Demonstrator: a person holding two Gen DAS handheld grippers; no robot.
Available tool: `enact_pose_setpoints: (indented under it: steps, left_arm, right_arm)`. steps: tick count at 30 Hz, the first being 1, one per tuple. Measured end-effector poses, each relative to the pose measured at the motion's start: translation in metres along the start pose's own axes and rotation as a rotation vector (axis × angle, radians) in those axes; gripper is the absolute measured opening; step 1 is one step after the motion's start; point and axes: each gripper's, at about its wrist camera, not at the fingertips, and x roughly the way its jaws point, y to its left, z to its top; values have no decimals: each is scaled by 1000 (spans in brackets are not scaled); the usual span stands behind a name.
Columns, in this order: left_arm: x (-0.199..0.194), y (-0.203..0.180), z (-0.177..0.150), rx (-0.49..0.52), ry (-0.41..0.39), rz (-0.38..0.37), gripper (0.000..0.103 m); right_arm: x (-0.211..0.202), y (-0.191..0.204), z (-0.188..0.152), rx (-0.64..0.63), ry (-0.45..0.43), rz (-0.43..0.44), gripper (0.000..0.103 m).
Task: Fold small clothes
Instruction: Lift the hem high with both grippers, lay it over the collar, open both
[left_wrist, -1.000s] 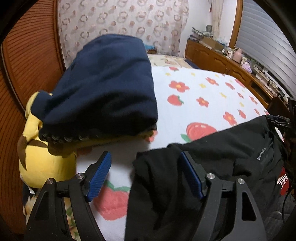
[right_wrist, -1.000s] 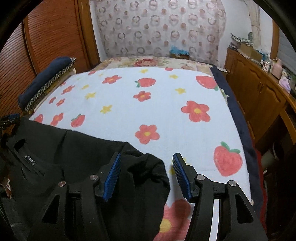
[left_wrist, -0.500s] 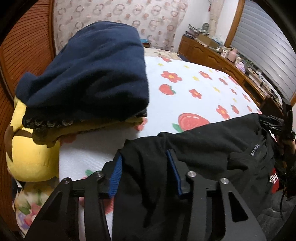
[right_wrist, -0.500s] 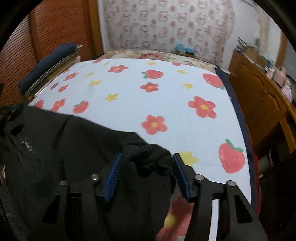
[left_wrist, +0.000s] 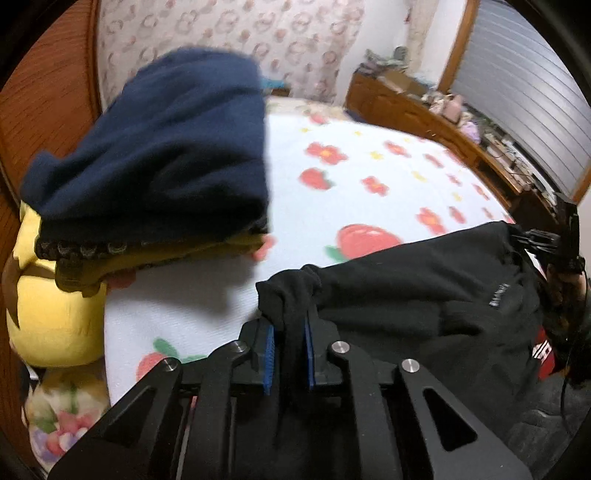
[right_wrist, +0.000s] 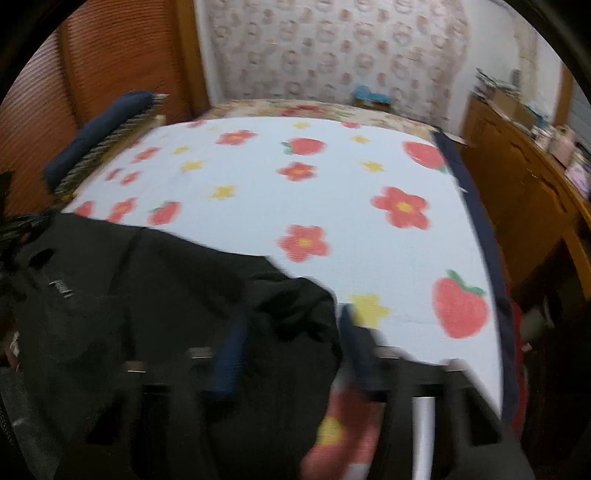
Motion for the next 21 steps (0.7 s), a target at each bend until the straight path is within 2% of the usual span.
enact_pose_setpoints:
  steps: [2, 5, 8, 9, 10, 15, 21]
  left_arm:
    - [-21, -12, -1, 31, -66, -18, 12]
    - [-61, -23, 1, 19, -175, -49, 12]
    - [-106, -36, 7, 28, -286, -112, 12]
    - [-126, -41, 10, 56, -340, -167, 12]
    - [-137, -43, 13, 72, -369, -182, 12]
    - [-201, -41, 36, 85, -529, -177, 11]
    - [-262, -44, 58, 94, -680, -157, 11]
  right_arm:
    - [-3, 12, -3, -41, 5, 18, 13]
    - [-23, 22, -10, -28, -53, 69, 12]
    - [-72, 21, -10, 16, -185, 77, 12]
    - [-92, 20, -8, 28, -232, 83, 12]
    - [-114, 21, -6, 30, -282, 86, 12]
    - [-210, 28, 16, -16, -450, 56, 12]
    - [-308, 32, 37, -76, -632, 13, 12]
